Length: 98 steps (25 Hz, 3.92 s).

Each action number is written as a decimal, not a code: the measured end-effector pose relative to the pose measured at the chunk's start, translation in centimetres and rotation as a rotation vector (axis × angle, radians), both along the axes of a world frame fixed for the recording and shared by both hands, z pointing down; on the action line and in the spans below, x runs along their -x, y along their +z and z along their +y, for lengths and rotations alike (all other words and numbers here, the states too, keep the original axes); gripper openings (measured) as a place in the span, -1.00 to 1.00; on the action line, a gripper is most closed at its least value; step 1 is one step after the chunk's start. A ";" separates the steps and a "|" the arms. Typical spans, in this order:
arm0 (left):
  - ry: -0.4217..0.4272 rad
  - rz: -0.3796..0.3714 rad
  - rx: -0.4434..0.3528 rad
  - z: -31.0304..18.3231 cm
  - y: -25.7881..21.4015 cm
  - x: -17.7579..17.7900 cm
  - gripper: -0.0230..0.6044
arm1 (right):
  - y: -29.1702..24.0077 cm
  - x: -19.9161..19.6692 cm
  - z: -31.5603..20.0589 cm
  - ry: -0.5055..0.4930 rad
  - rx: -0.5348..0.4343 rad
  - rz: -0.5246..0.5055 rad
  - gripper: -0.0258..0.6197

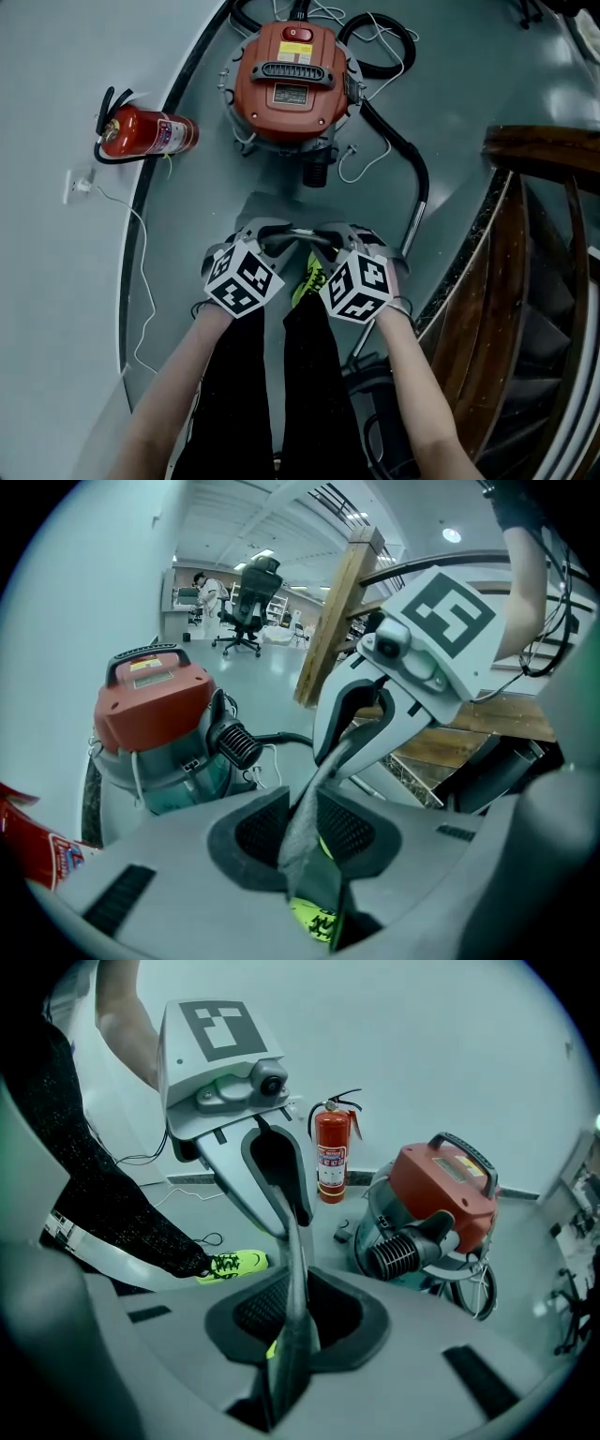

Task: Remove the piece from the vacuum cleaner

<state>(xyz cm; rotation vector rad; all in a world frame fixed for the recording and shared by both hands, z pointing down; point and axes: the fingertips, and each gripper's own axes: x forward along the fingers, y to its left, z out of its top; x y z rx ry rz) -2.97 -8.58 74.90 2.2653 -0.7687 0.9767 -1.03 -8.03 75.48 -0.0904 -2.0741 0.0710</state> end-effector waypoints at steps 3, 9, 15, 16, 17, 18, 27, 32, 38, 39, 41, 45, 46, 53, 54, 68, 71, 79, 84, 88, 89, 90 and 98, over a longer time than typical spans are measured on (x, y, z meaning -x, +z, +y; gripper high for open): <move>-0.009 -0.006 -0.003 0.3 1.0 0.3 -0.63 | 0.9 0.3 0.2 -0.010 -0.028 -0.002 -0.74; 0.007 -0.022 -0.008 1.3 3.9 0.4 -0.63 | 3.8 0.4 1.2 -0.010 -0.042 -0.006 -0.74; 0.016 -0.018 0.006 3.1 5.7 0.2 -0.63 | 5.7 0.3 3.1 0.011 -0.027 -0.006 -0.74; 0.015 -0.016 0.008 3.4 5.9 0.2 -0.63 | 5.9 0.3 3.2 0.014 -0.025 -0.005 -0.74; 0.015 -0.016 0.007 3.4 6.2 0.4 -0.64 | 6.2 0.4 3.3 0.017 -0.026 -0.006 -0.74; 0.017 -0.017 0.002 3.4 6.4 0.5 -0.64 | 6.4 0.5 3.2 0.023 -0.028 -0.008 -0.74; 0.062 -0.012 0.015 4.1 8.3 0.1 -0.64 | 8.3 0.2 4.0 0.085 -0.008 -0.006 -0.74; 0.075 -0.006 0.038 4.1 9.6 -0.1 -0.64 | 9.5 0.0 4.0 0.132 0.017 0.000 -0.74; 0.096 -0.004 0.083 4.2 11.7 0.0 -0.63 | 11.5 0.1 4.1 0.180 0.063 0.003 -0.73; 0.101 -0.006 0.090 4.2 12.0 0.0 -0.63 | 11.9 0.1 4.1 0.185 0.070 0.003 -0.73; 0.107 -0.009 0.102 4.1 12.8 0.0 -0.63 | 12.7 0.1 4.0 0.194 0.085 0.006 -0.73; 0.107 -0.019 0.102 3.5 14.2 0.2 -0.63 | 14.1 0.3 3.5 0.221 0.112 0.009 -0.72; 0.107 -0.022 0.103 3.4 14.6 0.2 -0.63 | 14.5 0.3 3.4 0.234 0.123 0.008 -0.71; 0.088 -0.024 0.143 3.1 17.4 0.3 -0.63 | 17.1 0.4 2.9 0.275 0.171 0.018 -0.68; 0.085 -0.024 0.147 3.0 17.7 0.3 -0.63 | 17.4 0.4 2.7 0.277 0.175 0.021 -0.68; 0.068 -0.075 0.153 2.2 21.1 0.3 -0.53 | 20.8 0.6 2.5 0.330 0.283 0.033 -0.61; 0.059 -0.067 0.159 2.2 21.4 0.1 -0.51 | 21.0 0.5 2.5 0.342 0.306 0.028 -0.58; 0.032 -0.043 0.149 2.7 21.7 0.0 -0.27 | 21.1 0.2 2.4 0.390 0.356 0.009 -0.45; 0.040 -0.037 0.168 3.4 21.8 -0.4 -0.26 | 21.0 -0.3 3.1 0.407 0.389 0.009 -0.45; 0.004 -0.017 0.158 3.1 20.9 -0.4 -0.26 | 20.2 -0.6 3.4 0.450 0.404 -0.009 -0.45; -0.015 -0.009 0.154 2.8 20.6 -0.2 -0.26 | 19.9 -0.7 3.3 0.462 0.407 -0.015 -0.45; -0.038 -0.003 0.149 2.4 20.2 0.0 -0.26 | 19.5 -0.8 3.2 0.470 0.411 -0.020 -0.45; -0.134 0.020 0.155 1.7 15.3 1.8 -0.26 | 13.9 -1.3 2.3 0.515 0.392 -0.033 -0.46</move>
